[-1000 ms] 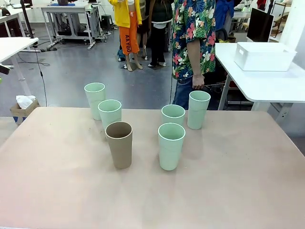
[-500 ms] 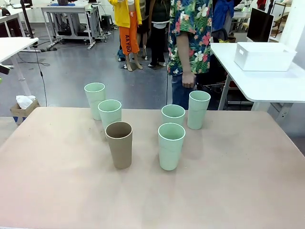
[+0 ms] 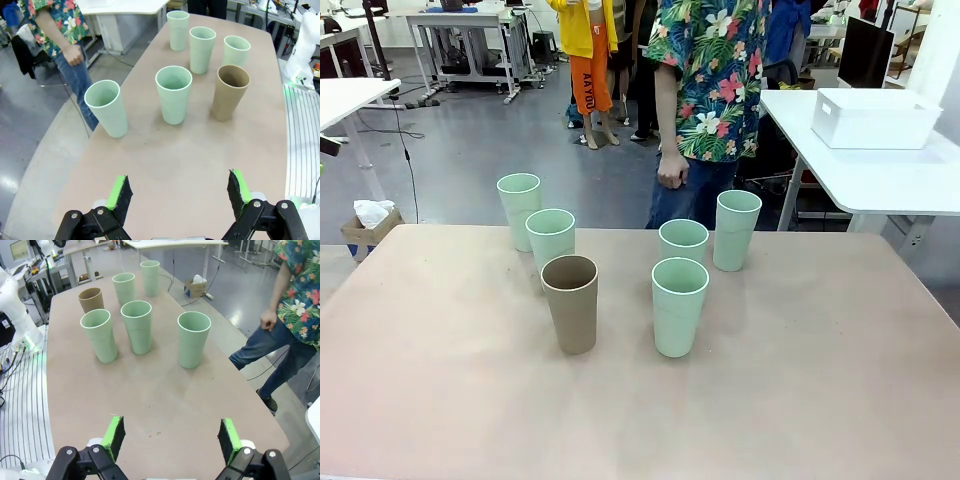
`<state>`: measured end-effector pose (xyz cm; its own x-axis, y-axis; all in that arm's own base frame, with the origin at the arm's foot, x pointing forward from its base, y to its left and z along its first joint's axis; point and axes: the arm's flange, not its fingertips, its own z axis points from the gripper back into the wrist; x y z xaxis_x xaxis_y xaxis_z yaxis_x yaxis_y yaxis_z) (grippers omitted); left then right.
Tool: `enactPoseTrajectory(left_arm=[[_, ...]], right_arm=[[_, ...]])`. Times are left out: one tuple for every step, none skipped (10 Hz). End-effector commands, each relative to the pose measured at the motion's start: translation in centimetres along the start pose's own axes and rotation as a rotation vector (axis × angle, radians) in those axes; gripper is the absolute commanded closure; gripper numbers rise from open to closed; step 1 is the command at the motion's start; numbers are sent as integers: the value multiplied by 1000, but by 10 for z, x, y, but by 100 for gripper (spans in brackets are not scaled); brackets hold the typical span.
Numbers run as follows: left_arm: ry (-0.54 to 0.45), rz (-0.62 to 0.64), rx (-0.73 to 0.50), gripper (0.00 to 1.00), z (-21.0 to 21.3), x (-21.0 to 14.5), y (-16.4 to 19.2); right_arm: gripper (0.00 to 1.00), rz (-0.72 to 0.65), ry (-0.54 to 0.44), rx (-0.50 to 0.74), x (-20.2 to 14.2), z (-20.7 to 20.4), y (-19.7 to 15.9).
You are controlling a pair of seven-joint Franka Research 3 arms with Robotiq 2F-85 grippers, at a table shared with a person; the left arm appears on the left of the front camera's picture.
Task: Stack the cups and store them in the basket.
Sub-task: Pick up two Reusable plastic cups , one in each hand.
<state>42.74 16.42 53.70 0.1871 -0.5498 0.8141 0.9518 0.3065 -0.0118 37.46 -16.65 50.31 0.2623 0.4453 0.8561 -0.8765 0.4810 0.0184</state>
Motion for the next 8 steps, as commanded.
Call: enactPoseTrajectory(left_arm=[[-4,-4,-3,0,0,1,0],[-4,-4,-3,0,0,1,0],[-4,-4,-3,0,0,1,0],[-4,-4,-3,0,0,1,0],[-4,-4,-3,0,0,1,0],[-4,-4,-3,0,0,1,0],[-4,-4,-3,0,0,1,0],[-4,-4,-3,0,0,1,0]], right_arm=[[0,27,-35,-4,1,-1,-3],[0,27,-35,-4,1,-1,-3],[0,27,-35,-4,1,-1,-3],[0,27,-35,-4,1,-1,-3],[0,27,-35,-4,1,-1,-3],[0,27,-35,-4,1,-1,-3],[0,27,-35,-4,1,-1,-3],[0,27,-35,-4,1,-1,-3]])
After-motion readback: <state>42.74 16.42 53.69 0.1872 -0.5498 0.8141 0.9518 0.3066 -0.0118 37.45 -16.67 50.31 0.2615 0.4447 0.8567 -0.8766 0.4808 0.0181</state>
